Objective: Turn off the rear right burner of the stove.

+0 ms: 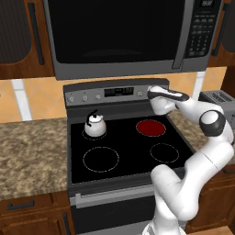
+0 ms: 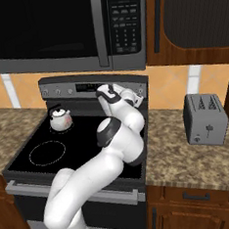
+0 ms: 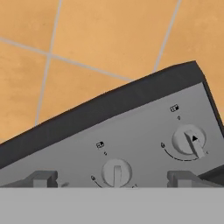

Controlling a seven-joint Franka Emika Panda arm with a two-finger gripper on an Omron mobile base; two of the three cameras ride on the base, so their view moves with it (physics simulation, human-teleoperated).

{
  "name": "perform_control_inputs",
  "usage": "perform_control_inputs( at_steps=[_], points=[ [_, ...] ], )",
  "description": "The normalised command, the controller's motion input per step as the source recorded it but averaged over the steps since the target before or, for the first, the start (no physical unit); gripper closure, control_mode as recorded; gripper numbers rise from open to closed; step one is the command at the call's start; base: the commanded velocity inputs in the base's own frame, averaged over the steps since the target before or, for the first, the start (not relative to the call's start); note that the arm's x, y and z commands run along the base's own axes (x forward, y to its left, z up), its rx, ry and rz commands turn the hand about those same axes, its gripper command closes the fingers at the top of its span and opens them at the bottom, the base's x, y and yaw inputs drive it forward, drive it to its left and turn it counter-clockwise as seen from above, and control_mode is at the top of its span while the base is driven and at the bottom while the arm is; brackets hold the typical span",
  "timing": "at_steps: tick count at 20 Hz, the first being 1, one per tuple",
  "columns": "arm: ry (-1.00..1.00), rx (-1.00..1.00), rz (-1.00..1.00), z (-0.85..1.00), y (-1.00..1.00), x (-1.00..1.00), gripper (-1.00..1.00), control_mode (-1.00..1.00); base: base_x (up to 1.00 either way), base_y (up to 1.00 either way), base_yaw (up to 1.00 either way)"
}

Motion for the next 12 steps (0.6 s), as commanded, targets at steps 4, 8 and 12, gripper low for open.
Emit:
perform_control_inputs(
  at_steps=[4,8,12],
  points=[
    [0.00,0.00,0.00,0.00,0.00,0.09,-1.00,-1.00,0.00,0.00,0.00],
    [0.00,-0.01,0.00,-0.06,0.01,0.10,-1.00,-1.00,0.00,0.00,0.00],
    [0.00,0.00,0.00,-0.07,0.04,0.16,-1.00,-1.00,0.00,0.00,0.00]
  ],
)
